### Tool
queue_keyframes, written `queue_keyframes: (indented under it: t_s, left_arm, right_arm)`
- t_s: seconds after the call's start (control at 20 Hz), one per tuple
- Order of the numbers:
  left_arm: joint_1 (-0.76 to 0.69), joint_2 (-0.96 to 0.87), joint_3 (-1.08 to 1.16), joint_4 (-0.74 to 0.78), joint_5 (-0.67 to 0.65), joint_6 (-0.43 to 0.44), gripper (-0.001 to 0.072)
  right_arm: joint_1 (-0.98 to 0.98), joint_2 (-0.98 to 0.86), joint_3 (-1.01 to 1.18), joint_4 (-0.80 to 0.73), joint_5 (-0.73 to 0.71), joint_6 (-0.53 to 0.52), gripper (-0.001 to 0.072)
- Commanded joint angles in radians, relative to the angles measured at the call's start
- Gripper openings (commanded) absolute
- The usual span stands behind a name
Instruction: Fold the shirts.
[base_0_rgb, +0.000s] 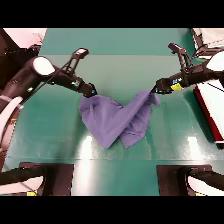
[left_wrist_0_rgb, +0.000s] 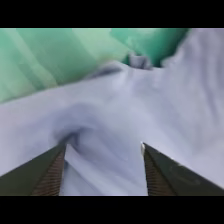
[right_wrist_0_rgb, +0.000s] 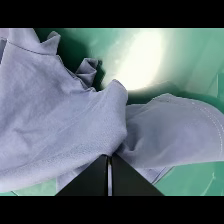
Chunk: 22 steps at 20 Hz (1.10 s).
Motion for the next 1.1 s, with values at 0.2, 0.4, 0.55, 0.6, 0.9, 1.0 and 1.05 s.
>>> queue_keyframes:
  t_s: [0.2,0.4,0.55,0.6,0.9,1.0,1.05]
  left_arm:
    - [0.113,-0.246,0.127,0.012,-0.104,0.01,0.0557]
    - [0.271,-0.246,0.109,-0.005,-0.217,-0.023,0.0557]
    - [0.36,-0.246,0.019,-0.031,-0.237,-0.022,0.0556]
    - [0.381,-0.246,-0.021,-0.063,-0.236,-0.009,0.0556]
    - [0.336,-0.246,-0.162,-0.164,-0.16,0.083,0.0555]
    - [0.298,-0.246,-0.162,-0.163,-0.119,0.08,0.0554]
    - [0.285,-0.246,-0.162,-0.163,-0.104,0.068,0.0554]
  right_arm:
    - [0.001,0.001,0.0,0.001,-0.001,0.001,0.0009]
    - [0.001,0.001,0.0,0.001,-0.005,0.001,0.0009]
    - [0.001,0.001,0.0,0.001,-0.01,0.001,0.0009]
    - [0.001,0.001,0.0,0.001,-0.012,0.001,0.0009]
    - [0.001,0.001,0.0,0.001,-0.051,0.001,0.0009]
    - [0.001,0.001,0.0,0.001,-0.053,0.001,0.0009]
    - [0.001,0.001,0.0,0.002,-0.053,0.002,0.0009]
